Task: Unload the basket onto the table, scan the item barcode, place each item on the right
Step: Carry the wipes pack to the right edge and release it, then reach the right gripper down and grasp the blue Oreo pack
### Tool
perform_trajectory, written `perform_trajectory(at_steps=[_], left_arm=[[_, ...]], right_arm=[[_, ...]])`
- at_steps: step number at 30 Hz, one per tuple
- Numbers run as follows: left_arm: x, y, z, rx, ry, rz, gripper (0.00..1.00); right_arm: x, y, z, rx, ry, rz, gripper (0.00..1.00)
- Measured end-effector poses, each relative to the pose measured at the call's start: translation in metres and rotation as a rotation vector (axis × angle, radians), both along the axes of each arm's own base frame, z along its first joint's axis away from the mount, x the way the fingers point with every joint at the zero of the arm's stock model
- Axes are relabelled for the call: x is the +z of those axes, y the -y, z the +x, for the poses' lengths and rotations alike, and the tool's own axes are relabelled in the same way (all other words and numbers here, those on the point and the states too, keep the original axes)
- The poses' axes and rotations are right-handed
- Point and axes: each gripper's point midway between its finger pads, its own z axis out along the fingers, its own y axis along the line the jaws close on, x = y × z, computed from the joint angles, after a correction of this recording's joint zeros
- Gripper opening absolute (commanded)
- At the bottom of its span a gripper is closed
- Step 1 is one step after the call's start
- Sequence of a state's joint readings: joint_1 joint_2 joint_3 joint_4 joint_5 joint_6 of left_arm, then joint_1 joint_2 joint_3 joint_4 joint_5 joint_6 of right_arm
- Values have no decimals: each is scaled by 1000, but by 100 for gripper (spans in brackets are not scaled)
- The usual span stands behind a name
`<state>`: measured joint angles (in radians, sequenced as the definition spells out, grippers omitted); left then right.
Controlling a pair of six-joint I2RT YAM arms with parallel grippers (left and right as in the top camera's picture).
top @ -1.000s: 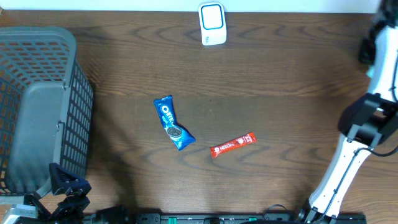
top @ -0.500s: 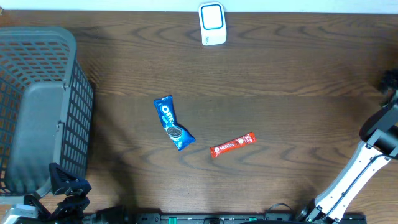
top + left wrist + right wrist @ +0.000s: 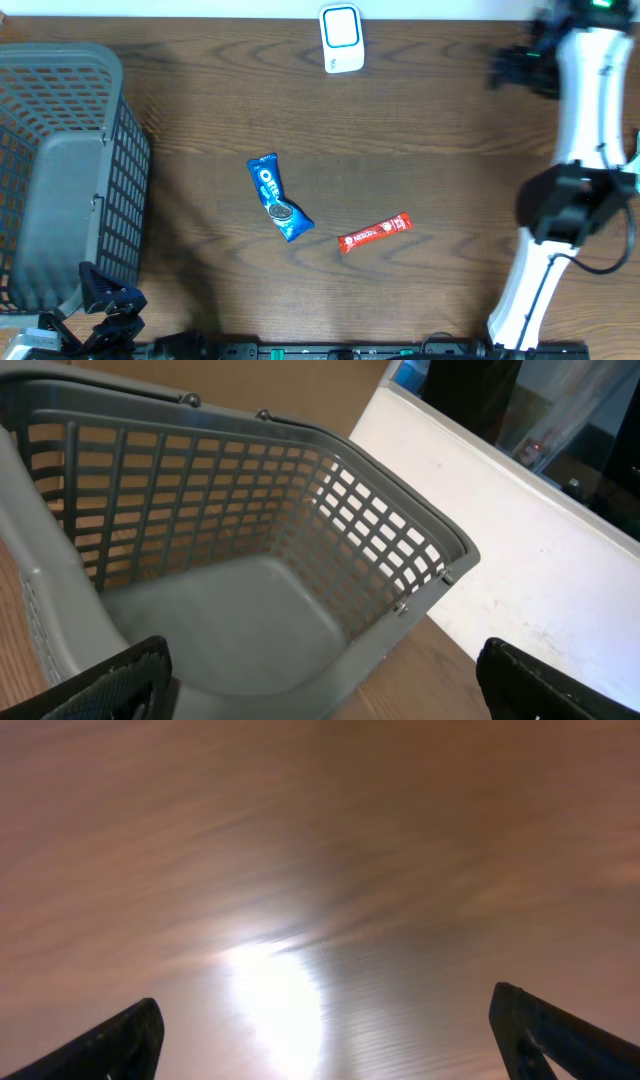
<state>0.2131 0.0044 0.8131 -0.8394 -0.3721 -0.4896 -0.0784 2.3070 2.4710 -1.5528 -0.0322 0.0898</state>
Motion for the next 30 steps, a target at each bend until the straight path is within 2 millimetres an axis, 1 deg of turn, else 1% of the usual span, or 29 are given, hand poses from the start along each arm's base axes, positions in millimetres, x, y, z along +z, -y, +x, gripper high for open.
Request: perform_trajectory(at_steps=[1, 2, 3, 5, 9, 12, 15, 17, 18, 20, 21, 23, 25, 29, 30], left_arm=[[0, 0, 0, 0, 0, 0, 98], [0, 0, 0, 0, 0, 0, 98], [0, 0, 0, 0, 1, 0, 98], [0, 0, 0, 0, 0, 0, 98], [0, 0, 0, 0, 1, 0, 98], [0, 0, 0, 0, 0, 0, 98], [0, 0, 0, 0, 0, 0, 98], [0, 0, 0, 0, 0, 0, 98], [0, 0, 0, 0, 0, 0, 98], [0, 0, 0, 0, 1, 0, 98], [0, 0, 0, 0, 0, 0, 98], [0, 0, 0, 0, 0, 0, 98], [0, 0, 0, 0, 0, 0, 98], [0, 0, 0, 0, 0, 0, 98], [0, 0, 0, 0, 0, 0, 98]], right_arm=[[1, -35, -3, 62, -14, 25, 99], [1, -51, -5, 91, -19, 37, 99], [0, -77, -9, 140, -32, 42, 99], [-2, -119, -19, 221, -52, 44, 99], [-2, -205, -45, 383, -62, 46, 99], [-2, -263, -67, 487, -46, 38, 99], [-1, -317, -98, 588, -26, 21, 99], [-4, -342, -111, 633, 4, -10, 99], [-6, -351, -116, 646, 21, -31, 99], [-19, -371, -130, 679, 45, -86, 99], [-23, -377, -135, 691, 47, -98, 99], [-40, -390, -152, 727, 41, -131, 99], [-55, -398, -166, 759, 27, -160, 99], [-76, -412, -184, 809, 60, -221, 99], [-80, -417, -186, 820, 82, -239, 98]])
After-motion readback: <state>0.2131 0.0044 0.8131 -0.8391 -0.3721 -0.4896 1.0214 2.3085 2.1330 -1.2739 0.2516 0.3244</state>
